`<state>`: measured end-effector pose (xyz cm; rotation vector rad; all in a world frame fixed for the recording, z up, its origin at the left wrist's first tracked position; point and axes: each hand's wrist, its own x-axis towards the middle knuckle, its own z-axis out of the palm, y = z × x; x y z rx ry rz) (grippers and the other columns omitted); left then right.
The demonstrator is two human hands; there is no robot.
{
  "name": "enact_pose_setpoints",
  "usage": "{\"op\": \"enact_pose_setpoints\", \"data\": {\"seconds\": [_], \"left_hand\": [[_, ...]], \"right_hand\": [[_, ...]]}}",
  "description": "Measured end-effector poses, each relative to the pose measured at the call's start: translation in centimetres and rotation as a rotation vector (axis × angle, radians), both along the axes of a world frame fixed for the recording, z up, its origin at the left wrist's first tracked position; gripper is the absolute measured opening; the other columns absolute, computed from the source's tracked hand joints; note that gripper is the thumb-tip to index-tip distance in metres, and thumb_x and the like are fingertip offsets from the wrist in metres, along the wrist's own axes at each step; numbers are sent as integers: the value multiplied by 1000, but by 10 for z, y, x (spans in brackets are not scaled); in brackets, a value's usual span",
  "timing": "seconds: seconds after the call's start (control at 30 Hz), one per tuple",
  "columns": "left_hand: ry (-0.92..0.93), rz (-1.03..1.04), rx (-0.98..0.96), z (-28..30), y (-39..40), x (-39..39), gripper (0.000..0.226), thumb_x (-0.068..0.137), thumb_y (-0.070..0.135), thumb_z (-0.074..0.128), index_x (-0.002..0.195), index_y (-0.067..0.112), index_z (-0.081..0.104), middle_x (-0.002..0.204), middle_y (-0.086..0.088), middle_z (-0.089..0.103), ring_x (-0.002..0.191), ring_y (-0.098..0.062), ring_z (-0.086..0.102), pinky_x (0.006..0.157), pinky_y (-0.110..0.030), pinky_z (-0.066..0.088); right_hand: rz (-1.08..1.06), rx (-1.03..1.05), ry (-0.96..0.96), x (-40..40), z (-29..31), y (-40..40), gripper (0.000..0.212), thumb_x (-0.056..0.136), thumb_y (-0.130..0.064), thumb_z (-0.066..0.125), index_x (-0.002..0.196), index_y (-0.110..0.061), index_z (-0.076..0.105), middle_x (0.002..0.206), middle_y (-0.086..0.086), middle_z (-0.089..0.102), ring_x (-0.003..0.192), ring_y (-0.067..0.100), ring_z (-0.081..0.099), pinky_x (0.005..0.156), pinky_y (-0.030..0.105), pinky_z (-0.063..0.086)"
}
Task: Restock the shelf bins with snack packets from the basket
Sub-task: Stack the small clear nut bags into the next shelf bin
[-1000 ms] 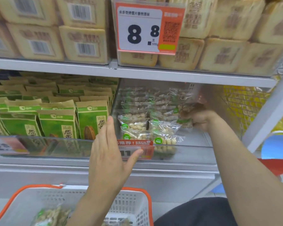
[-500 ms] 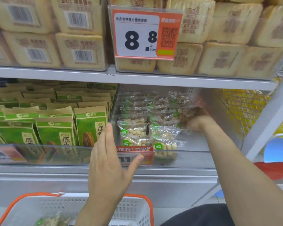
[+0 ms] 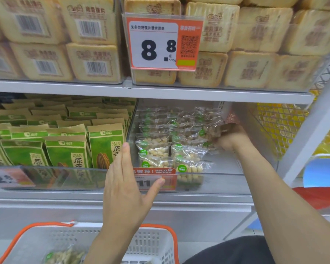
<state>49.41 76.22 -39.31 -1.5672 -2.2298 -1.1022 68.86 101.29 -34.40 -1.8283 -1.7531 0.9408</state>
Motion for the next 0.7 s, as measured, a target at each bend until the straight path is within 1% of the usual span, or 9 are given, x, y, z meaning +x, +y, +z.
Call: {"op": "enact_pose_setpoints", "data": {"seconds": [0.1,0.17,0.23,0.27,0.33,0.37,0.47,0.57,0.7], "left_hand": [[9,-33,-2,0,-1,-3,105,81,62,63,156,8,13,157,-9,29,140,-24,29,115,-28,19],[-19,-62,27,-1,-4,-4,99,84,55,65,155,7,18,155,-7,29,142,-22,29,116,-29,22],[-160,-88,137,0,-12,1,78,90,40,69,150,7,31,150,-4,33,141,-18,31,116,-24,25],[-222,-82,227,-2,-19,4,64,90,30,69,143,6,41,144,-5,38,139,-17,35,115,-22,26],[-302,-48,347,-17,-36,10,42,86,15,65,126,8,51,131,-7,47,128,-16,45,110,-22,33],[-356,-28,346,-30,-47,12,37,86,12,64,121,13,52,125,-5,49,121,-16,49,105,-23,37],[-547,64,136,-93,-83,1,29,91,10,64,113,24,51,113,3,51,106,-14,51,91,-32,45],[-621,230,-82,-158,-126,-23,27,89,6,66,110,18,53,106,3,50,100,-20,54,86,-36,47],[-771,472,-266,-198,-182,-60,28,89,8,66,115,7,55,108,-8,55,87,-22,60,73,-36,48]], "right_hand": [[-51,165,114,12,17,-18,40,81,-19,81,116,-14,64,113,3,68,105,23,65,86,24,46],[-11,322,159,19,29,-44,24,80,-16,80,102,-15,72,101,3,74,89,16,69,78,20,50],[62,445,245,19,43,-79,12,81,-13,78,92,-16,73,90,2,75,74,9,67,66,12,51],[109,476,328,16,51,-100,11,81,-13,79,89,-18,72,87,2,74,71,9,65,65,12,52],[244,511,484,2,61,-139,14,81,-11,80,84,-20,71,82,0,73,71,13,66,68,20,56],[324,522,507,-7,62,-157,16,81,-8,80,83,-21,70,79,-2,73,70,14,67,68,24,57],[598,460,461,-38,45,-203,18,81,-4,79,81,-18,69,76,-5,71,68,13,68,64,20,55],[811,310,389,-74,3,-237,15,82,-7,78,81,-19,70,75,-8,70,70,10,66,63,17,52],[1036,126,180,-116,-68,-264,5,87,-13,73,86,-17,71,81,-11,68,74,8,64,65,14,50]]}}
